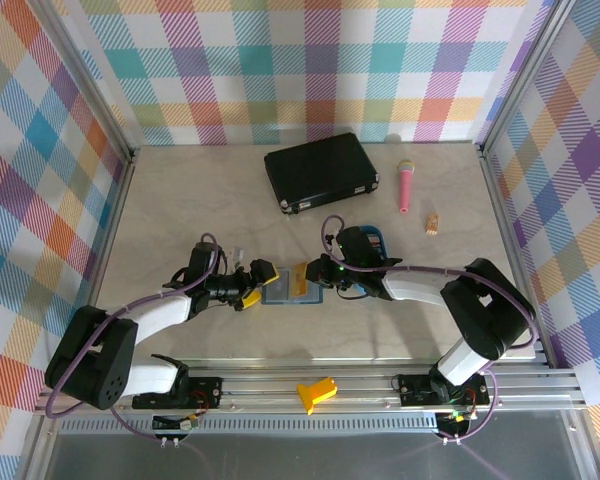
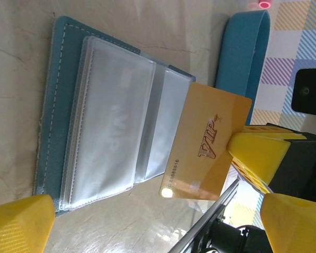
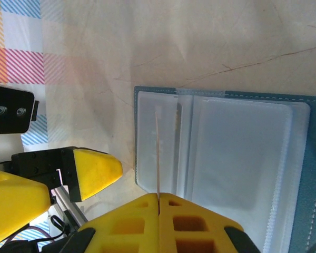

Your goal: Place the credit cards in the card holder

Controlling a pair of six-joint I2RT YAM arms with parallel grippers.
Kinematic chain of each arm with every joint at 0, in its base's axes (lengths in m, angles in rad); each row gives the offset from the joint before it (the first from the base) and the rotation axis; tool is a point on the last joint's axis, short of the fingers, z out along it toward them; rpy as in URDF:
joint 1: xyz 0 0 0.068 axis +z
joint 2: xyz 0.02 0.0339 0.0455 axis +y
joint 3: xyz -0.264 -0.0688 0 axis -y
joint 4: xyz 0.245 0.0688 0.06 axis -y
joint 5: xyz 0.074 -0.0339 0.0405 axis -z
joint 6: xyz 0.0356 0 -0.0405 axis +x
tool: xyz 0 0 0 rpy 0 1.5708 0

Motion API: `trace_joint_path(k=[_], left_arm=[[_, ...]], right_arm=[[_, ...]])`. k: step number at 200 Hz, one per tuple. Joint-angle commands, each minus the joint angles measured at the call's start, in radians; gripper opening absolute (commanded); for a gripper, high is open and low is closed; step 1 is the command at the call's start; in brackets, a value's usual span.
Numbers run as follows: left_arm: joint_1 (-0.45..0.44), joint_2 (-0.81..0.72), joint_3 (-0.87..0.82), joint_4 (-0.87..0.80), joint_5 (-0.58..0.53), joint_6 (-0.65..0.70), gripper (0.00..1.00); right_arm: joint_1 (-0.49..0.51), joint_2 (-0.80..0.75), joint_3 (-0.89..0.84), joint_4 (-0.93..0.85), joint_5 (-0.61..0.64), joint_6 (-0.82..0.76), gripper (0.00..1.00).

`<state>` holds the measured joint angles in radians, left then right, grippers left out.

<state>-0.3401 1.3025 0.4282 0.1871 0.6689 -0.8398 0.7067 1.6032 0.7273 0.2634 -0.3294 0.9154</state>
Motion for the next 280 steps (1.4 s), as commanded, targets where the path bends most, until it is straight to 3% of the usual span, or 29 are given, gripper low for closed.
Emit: trace_joint_path(k=[1,141,280], left_arm=[[-0.011,0.025,0.014,0.034,0.012,0.017,1.00],[-0.043,0.098,0.017,0.130,0.008,-0.020,1.00],[-0.054,0.112,0.011,0.107,-0.004,-0.005,0.99]], right_arm=[[0.006,0.014,-0.010,0.050,0.024,0.032,0.00],[0.005,0.088,-0.001,0.078,-0.008,0.055,0.00],[0.005,0.135,-0.008,0.148,-0.049,0.078,0.00]])
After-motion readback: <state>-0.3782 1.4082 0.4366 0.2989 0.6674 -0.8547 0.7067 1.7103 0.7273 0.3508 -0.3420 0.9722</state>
